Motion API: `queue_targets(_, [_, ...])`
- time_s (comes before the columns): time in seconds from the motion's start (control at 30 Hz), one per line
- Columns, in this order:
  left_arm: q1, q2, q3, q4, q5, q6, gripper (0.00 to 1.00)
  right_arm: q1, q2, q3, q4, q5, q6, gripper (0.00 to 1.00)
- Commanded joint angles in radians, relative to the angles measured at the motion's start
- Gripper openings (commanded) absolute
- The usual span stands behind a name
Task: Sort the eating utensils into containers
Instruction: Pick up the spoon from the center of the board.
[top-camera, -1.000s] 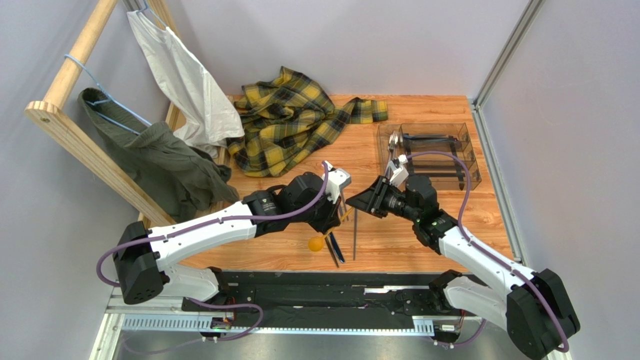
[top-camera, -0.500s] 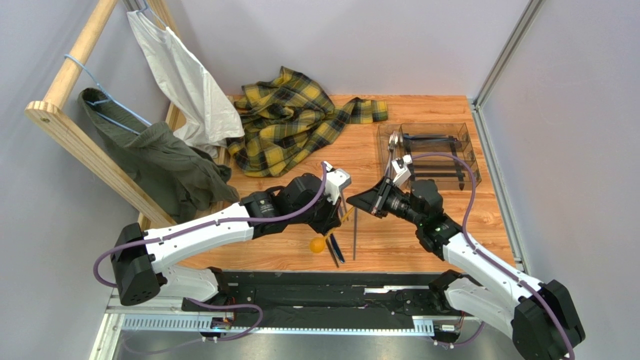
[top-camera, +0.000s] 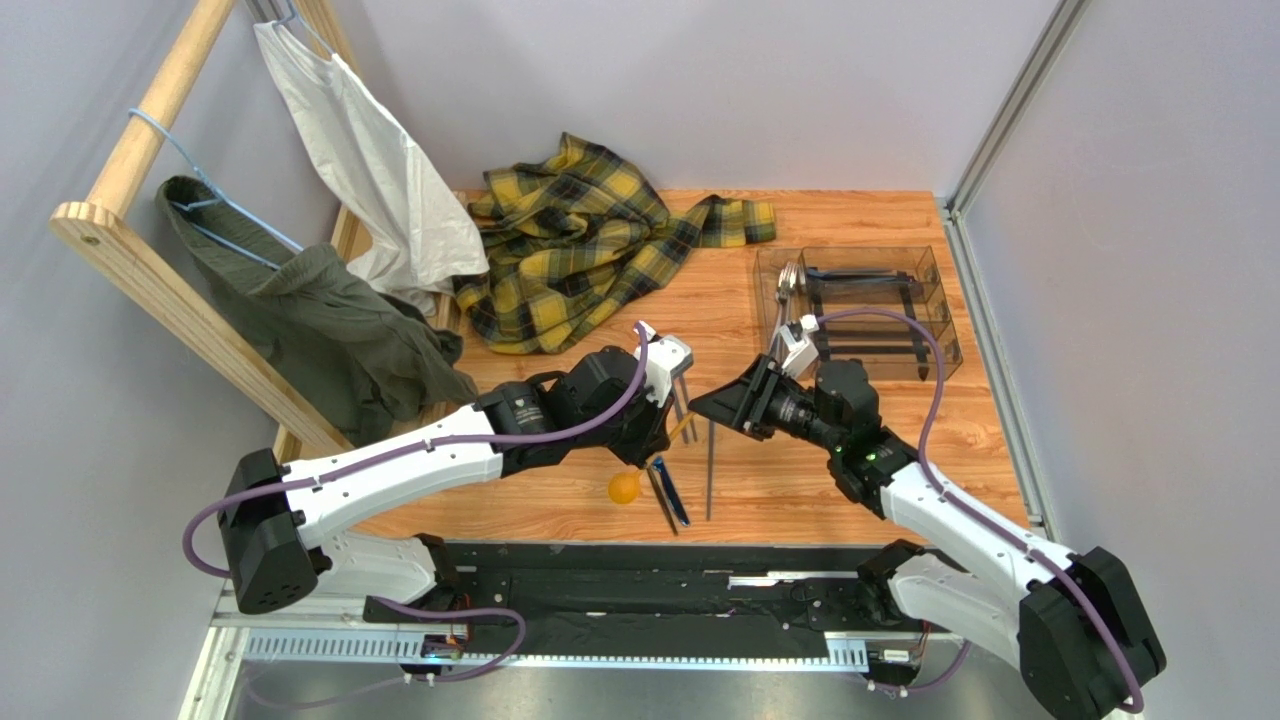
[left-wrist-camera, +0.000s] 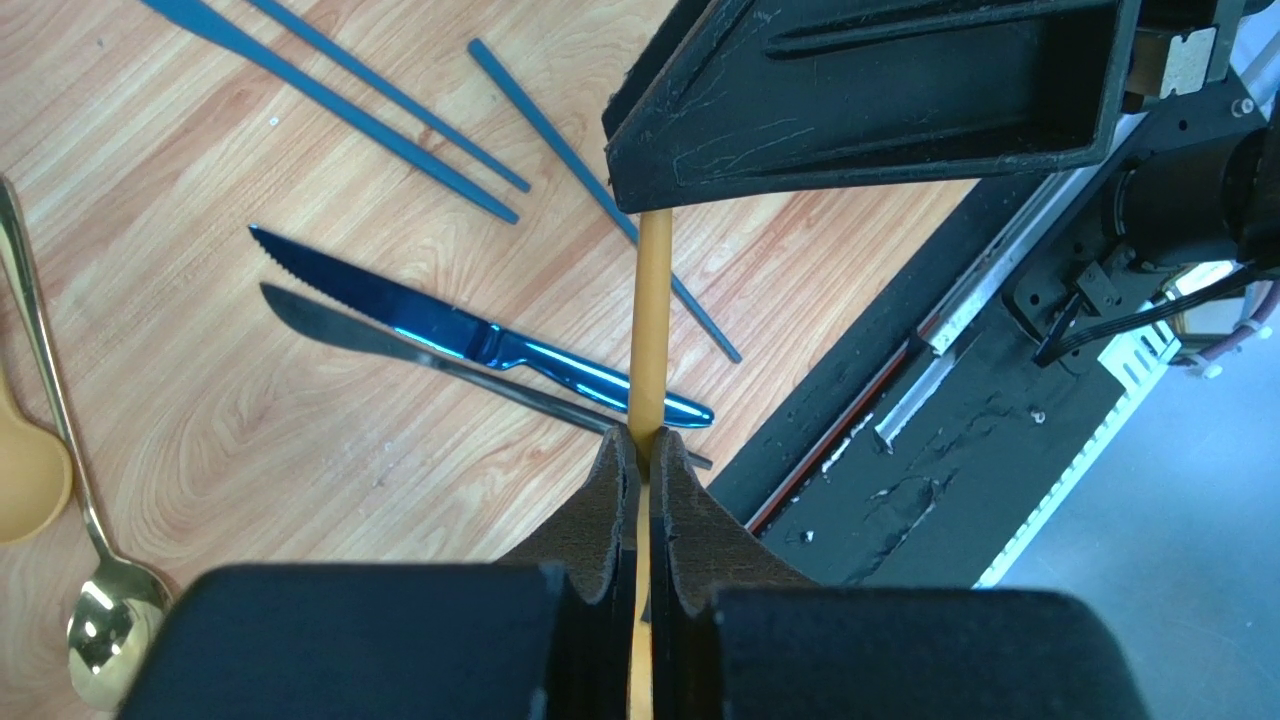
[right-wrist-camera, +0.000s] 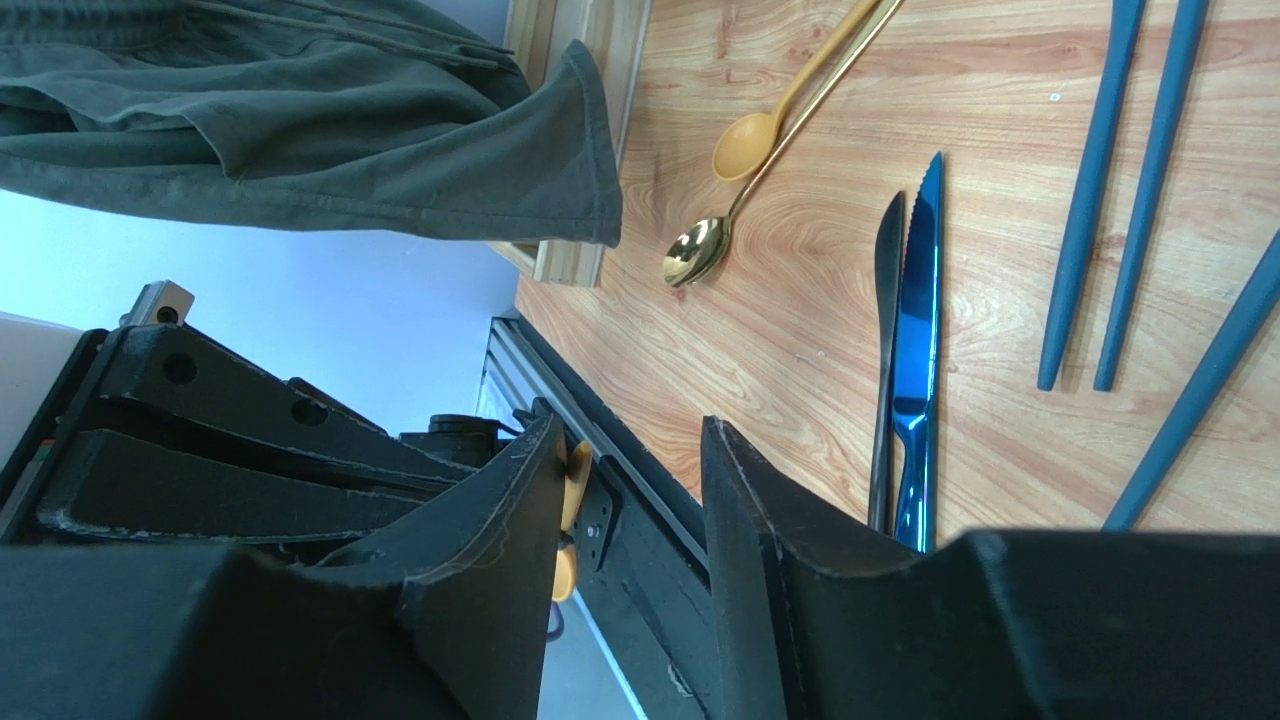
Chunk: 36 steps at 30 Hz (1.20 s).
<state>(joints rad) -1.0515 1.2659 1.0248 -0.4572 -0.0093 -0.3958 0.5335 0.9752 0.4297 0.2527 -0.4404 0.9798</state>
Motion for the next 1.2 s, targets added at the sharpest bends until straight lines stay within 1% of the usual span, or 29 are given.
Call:
queue_targets(0.0, [-0.001,-0.017,0.057,-0.008,-0.014,-0.002,0.0,0.005,0.0,-0.002,0.068,-0.018,0.007,0.41])
queue_targets(0.13, [-0.001,-0.013,0.058,-0.006,-0.006,0.002,0.0,0.013,0.016,-0.005,0.089,-0.023,0.016,0.42])
queue_targets(0.23, [-0.001,-0.003,0.058,-0.005,-0.001,0.002,0.0,0.017,0.045,-0.011,0.141,-0.046,0.046,0.4])
queue_targets(0.3, [-0.001,0.001,0.058,-0.001,0.0,0.0,0.0,0.028,0.065,-0.011,0.198,-0.081,0.062,0.34])
queue_targets(0.37, [-0.001,-0.002,0.052,0.0,-0.003,-0.003,0.0,0.037,0.089,-0.003,0.22,-0.09,0.071,0.3])
queue_targets(0.4, [-0.001,-0.006,0.049,0.002,-0.003,-0.003,0.0,0.046,0.095,-0.002,0.226,-0.09,0.074,0.21])
queue_targets(0.47, [-0.001,-0.011,0.047,-0.001,-0.006,-0.003,0.0,0.049,0.102,0.0,0.234,-0.09,0.077,0.1])
queue_targets(0.5, [-0.001,-0.017,0.046,-0.003,-0.012,-0.005,0.0,0.054,0.1,0.001,0.234,-0.087,0.079,0.01])
queue_targets(0.57, [-0.002,-0.025,0.041,-0.005,-0.021,-0.006,0.0,0.056,0.092,0.003,0.223,-0.08,0.071,0.0])
queue_targets(0.63, [-0.001,-0.037,0.035,-0.012,-0.038,-0.006,0.03,0.059,0.083,0.004,0.208,-0.067,0.063,0.0])
queue_targets(0.7, [-0.001,-0.043,0.031,-0.021,-0.06,-0.009,0.14,0.06,0.063,0.006,0.175,-0.044,0.047,0.0])
queue_targets(0.73, [-0.001,-0.043,0.029,-0.026,-0.067,-0.011,0.21,0.06,0.056,0.007,0.152,-0.04,0.042,0.0])
queue_targets(0.77, [-0.001,-0.046,0.026,-0.029,-0.086,-0.012,0.34,0.06,0.05,0.01,0.137,-0.029,0.033,0.0])
queue_targets(0.8, [-0.001,-0.049,0.026,-0.037,-0.096,-0.017,0.39,0.059,0.037,0.012,0.123,-0.023,0.023,0.0])
queue_targets(0.83, [-0.001,-0.051,0.021,-0.041,-0.106,-0.02,0.47,0.059,0.03,0.014,0.103,-0.017,0.019,0.0])
queue_targets(0.87, [-0.002,-0.054,0.018,-0.041,-0.121,-0.023,0.58,0.059,0.022,0.014,0.094,-0.003,0.016,0.0])
queue_targets(0.9, [-0.001,-0.063,0.014,-0.046,-0.13,-0.025,0.63,0.062,0.016,0.014,0.086,0.006,0.011,0.0])
queue_targets(0.97, [-0.001,-0.068,0.008,-0.057,-0.167,-0.029,0.69,0.06,0.005,0.017,0.06,0.022,0.0,0.0])
queue_targets(1.17, [-0.001,-0.071,0.017,-0.116,-0.207,-0.025,0.74,0.062,0.011,0.021,0.053,0.026,-0.006,0.0])
